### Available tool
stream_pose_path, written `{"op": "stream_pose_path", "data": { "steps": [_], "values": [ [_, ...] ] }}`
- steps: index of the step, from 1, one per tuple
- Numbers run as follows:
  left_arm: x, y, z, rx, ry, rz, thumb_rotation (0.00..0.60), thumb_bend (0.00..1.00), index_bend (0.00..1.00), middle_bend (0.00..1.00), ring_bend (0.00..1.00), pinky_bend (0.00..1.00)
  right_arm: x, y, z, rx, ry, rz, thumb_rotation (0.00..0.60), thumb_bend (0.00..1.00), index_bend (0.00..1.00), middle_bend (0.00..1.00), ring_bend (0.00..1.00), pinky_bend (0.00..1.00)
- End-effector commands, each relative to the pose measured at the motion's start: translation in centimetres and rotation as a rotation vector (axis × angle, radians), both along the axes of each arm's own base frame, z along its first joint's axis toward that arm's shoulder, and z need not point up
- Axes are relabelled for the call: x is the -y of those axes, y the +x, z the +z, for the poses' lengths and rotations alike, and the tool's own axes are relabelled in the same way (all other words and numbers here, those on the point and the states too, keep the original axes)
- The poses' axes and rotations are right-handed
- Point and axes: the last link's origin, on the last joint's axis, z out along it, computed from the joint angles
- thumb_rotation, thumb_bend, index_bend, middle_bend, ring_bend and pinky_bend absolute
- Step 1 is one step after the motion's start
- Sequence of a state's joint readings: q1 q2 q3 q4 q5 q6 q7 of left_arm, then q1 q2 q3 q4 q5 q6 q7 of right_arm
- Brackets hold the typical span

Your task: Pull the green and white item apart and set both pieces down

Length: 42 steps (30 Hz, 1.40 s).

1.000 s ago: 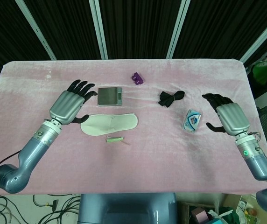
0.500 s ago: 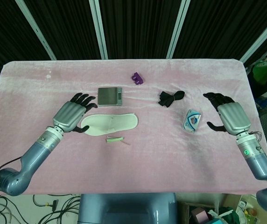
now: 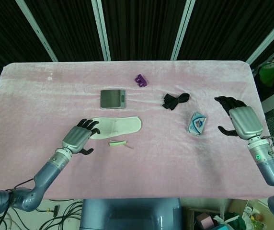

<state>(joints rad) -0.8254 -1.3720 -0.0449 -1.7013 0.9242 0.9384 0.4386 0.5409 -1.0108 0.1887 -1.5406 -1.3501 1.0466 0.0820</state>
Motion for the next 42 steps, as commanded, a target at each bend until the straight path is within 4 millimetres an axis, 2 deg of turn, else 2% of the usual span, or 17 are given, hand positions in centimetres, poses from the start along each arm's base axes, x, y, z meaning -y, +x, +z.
{"op": "stream_pose_path", "data": {
  "steps": [1, 10, 20, 30, 42],
  "values": [
    [-0.2, 0.1, -1.4, 0.003, 0.0, 0.001, 0.6, 0.26, 0.29, 0.06, 0.0, 0.0, -0.1, -0.2, 0.0, 0.0, 0.001, -0.004, 0.6, 0.2, 0.11, 0.12, 0.12, 0.21],
    [-1.1, 1.7, -4.2, 0.026, -0.013, 0.003, 0.6, 0.26, 0.29, 0.06, 0.0, 0.0, -0.1, -0.6, 0.1, -0.008, -0.001, -0.009, 0.6, 0.2, 0.11, 0.12, 0.12, 0.21],
    [-2.5, 4.6, -7.0, 0.015, -0.015, -0.009, 0.6, 0.26, 0.34, 0.06, 0.0, 0.0, -0.1, -1.3, 0.3, -0.004, -0.01, -0.026, 0.6, 0.2, 0.11, 0.12, 0.12, 0.21],
    [-2.2, 4.3, -8.1, -0.017, -0.018, -0.001, 0.6, 0.26, 0.37, 0.07, 0.0, 0.0, -0.1, -1.8, 0.8, -0.006, -0.022, -0.029, 0.6, 0.2, 0.11, 0.12, 0.12, 0.21],
    [-2.2, 3.5, -8.6, -0.067, 0.015, -0.025, 0.6, 0.3, 0.43, 0.08, 0.0, 0.0, 0.0, -1.3, 0.8, 0.009, -0.024, -0.01, 0.6, 0.2, 0.11, 0.12, 0.12, 0.21]
  ]
}}
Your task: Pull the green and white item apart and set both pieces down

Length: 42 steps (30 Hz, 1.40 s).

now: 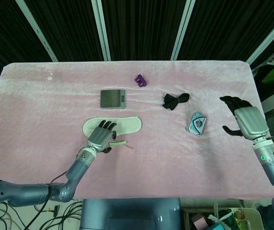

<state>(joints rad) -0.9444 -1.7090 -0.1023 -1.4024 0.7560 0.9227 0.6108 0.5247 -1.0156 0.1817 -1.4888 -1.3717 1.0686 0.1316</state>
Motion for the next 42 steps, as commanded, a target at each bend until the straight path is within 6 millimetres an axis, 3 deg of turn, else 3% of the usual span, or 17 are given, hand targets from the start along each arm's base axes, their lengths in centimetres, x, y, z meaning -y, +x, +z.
{"op": "stream_pose_path", "data": {
  "steps": [1, 35, 42],
  "values": [
    [-0.04, -0.07, -0.14, -0.002, 0.005, -0.001, 0.6, 0.3, 0.43, 0.08, 0.0, 0.0, 0.04, -0.02, 0.0, 0.006, 0.0, -0.003, 0.6, 0.2, 0.11, 0.12, 0.12, 0.21],
    [-0.53, -0.27, -0.87, -0.007, 0.021, 0.019, 0.6, 0.46, 0.58, 0.17, 0.0, 0.0, 0.27, -0.99, 0.01, 0.0, -0.004, -0.019, 0.6, 0.2, 0.11, 0.12, 0.12, 0.21],
    [-1.0, 0.48, -0.29, 0.093, 0.035, 0.068, 0.6, 0.48, 0.6, 0.18, 0.0, 0.0, 0.35, -0.7, 0.2, -0.002, -0.008, -0.012, 0.6, 0.2, 0.11, 0.12, 0.12, 0.21]
  ]
}}
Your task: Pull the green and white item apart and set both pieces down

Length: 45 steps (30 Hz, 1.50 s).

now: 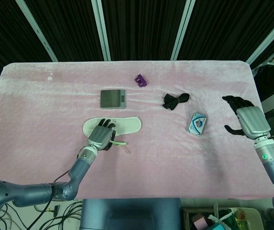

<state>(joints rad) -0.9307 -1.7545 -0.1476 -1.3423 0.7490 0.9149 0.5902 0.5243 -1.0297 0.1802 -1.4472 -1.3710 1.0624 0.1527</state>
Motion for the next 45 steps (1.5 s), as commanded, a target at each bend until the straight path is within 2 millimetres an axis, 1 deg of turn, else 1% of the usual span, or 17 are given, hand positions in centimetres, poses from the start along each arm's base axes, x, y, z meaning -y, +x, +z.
{"op": "stream_pose_path", "data": {
  "steps": [1, 4, 10, 14, 16, 20, 23, 28, 30, 33, 37, 41, 45],
  "values": [
    [-0.5, 0.5, 0.5, 0.075, 0.011, 0.039, 0.6, 0.48, 0.61, 0.19, 0.0, 0.0, 0.0, 0.2, 0.1, 0.002, -0.001, 0.004, 0.6, 0.2, 0.11, 0.12, 0.12, 0.21],
    [-1.4, 1.1, 1.0, 0.118, 0.027, 0.057, 0.6, 0.49, 0.63, 0.19, 0.0, 0.0, 0.2, 0.5, 0.3, 0.009, 0.0, 0.003, 0.6, 0.2, 0.11, 0.12, 0.12, 0.21],
    [-2.5, 2.4, 1.0, 0.195, 0.026, 0.092, 0.6, 0.49, 0.64, 0.21, 0.0, 0.0, 0.3, 1.2, 0.3, -0.003, 0.013, 0.009, 0.6, 0.2, 0.11, 0.12, 0.12, 0.21],
    [-3.4, 4.1, 1.6, 0.219, 0.028, 0.078, 0.6, 0.49, 0.64, 0.21, 0.0, 0.0, 0.0, 2.0, 0.0, 0.056, 0.052, -0.003, 0.6, 0.2, 0.14, 0.12, 0.12, 0.21],
    [-4.0, 5.3, 2.0, 0.206, 0.032, 0.059, 0.6, 0.49, 0.64, 0.21, 0.0, 0.0, -0.2, 2.8, -0.3, 0.098, 0.091, -0.014, 0.6, 0.2, 0.15, 0.12, 0.12, 0.21],
    [-4.8, 7.0, 2.4, 0.165, 0.043, 0.046, 0.6, 0.49, 0.64, 0.21, 0.0, 0.0, -0.5, 4.1, -0.9, 0.173, 0.151, -0.036, 0.6, 0.2, 0.15, 0.12, 0.12, 0.21],
    [-5.1, 8.3, 2.3, 0.137, 0.043, 0.053, 0.6, 0.49, 0.64, 0.21, 0.0, 0.0, -1.0, 5.0, -1.7, 0.234, 0.19, -0.053, 0.6, 0.2, 0.16, 0.12, 0.12, 0.21],
    [-5.9, 10.1, 2.2, 0.105, 0.062, 0.069, 0.6, 0.49, 0.65, 0.21, 0.0, 0.0, -1.5, 6.0, -3.5, 0.194, 0.205, -0.03, 0.6, 0.2, 0.19, 0.12, 0.12, 0.21],
    [-6.1, 10.6, 2.1, 0.105, 0.066, 0.077, 0.6, 0.49, 0.65, 0.21, 0.0, 0.0, -1.5, 6.4, -4.1, 0.201, 0.221, -0.041, 0.6, 0.2, 0.19, 0.12, 0.12, 0.21],
    [-6.4, 11.7, 1.9, 0.137, 0.062, 0.101, 0.6, 0.49, 0.65, 0.21, 0.0, 0.0, -1.3, 7.5, -5.6, 0.214, 0.271, -0.06, 0.6, 0.2, 0.2, 0.12, 0.12, 0.21],
    [-6.7, 12.3, 1.5, 0.158, 0.051, 0.122, 0.6, 0.49, 0.65, 0.21, 0.0, 0.0, -0.7, 8.7, -7.0, 0.2, 0.287, -0.056, 0.6, 0.2, 0.23, 0.12, 0.12, 0.21],
    [-7.0, 12.8, 1.1, 0.194, 0.037, 0.146, 0.6, 0.49, 0.66, 0.21, 0.0, 0.0, -0.2, 10.2, -8.8, 0.241, 0.293, -0.076, 0.6, 0.2, 0.26, 0.12, 0.12, 0.21],
    [-7.1, 13.2, 1.2, 0.234, 0.025, 0.159, 0.6, 0.49, 0.66, 0.22, 0.0, 0.0, 0.3, 11.2, -10.1, 0.281, 0.304, -0.098, 0.6, 0.2, 0.28, 0.12, 0.12, 0.21]
  ]
}}
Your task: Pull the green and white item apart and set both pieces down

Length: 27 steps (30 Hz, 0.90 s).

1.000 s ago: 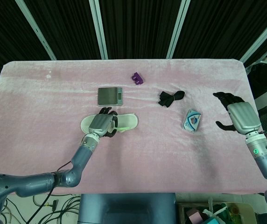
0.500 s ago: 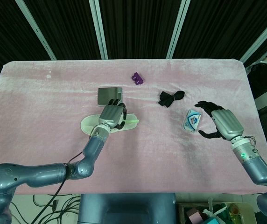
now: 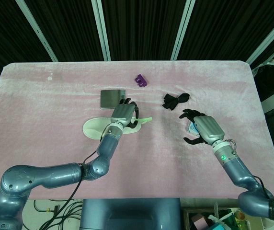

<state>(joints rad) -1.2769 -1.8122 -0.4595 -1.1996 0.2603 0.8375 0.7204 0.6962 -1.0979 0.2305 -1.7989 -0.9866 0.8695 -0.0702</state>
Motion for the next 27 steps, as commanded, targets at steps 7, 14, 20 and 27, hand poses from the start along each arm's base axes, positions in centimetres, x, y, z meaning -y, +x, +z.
{"op": "stream_pose_path", "data": {
  "steps": [7, 14, 20, 27],
  "values": [
    [-0.4, 0.7, 0.5, 0.052, -0.003, 0.013, 0.6, 0.49, 0.67, 0.23, 0.0, 0.0, 1.4, 4.2, -3.8, 0.114, 0.004, -0.03, 0.6, 0.23, 0.31, 0.12, 0.12, 0.21],
    [-0.4, 0.7, 0.7, 0.058, -0.008, 0.017, 0.6, 0.49, 0.67, 0.23, 0.0, 0.0, 2.2, 5.7, -5.3, 0.164, -0.022, -0.075, 0.6, 0.24, 0.34, 0.12, 0.13, 0.21],
    [-0.5, 0.6, 0.9, 0.064, -0.002, 0.018, 0.6, 0.49, 0.67, 0.23, 0.0, 0.0, 1.5, 6.3, -5.9, 0.183, -0.044, -0.145, 0.6, 0.24, 0.35, 0.12, 0.13, 0.21],
    [-0.5, 0.5, 0.9, 0.062, -0.003, 0.022, 0.6, 0.49, 0.67, 0.23, 0.0, 0.0, 1.3, 6.3, -6.9, 0.156, -0.076, -0.188, 0.6, 0.24, 0.41, 0.13, 0.13, 0.21]
  ]
}}
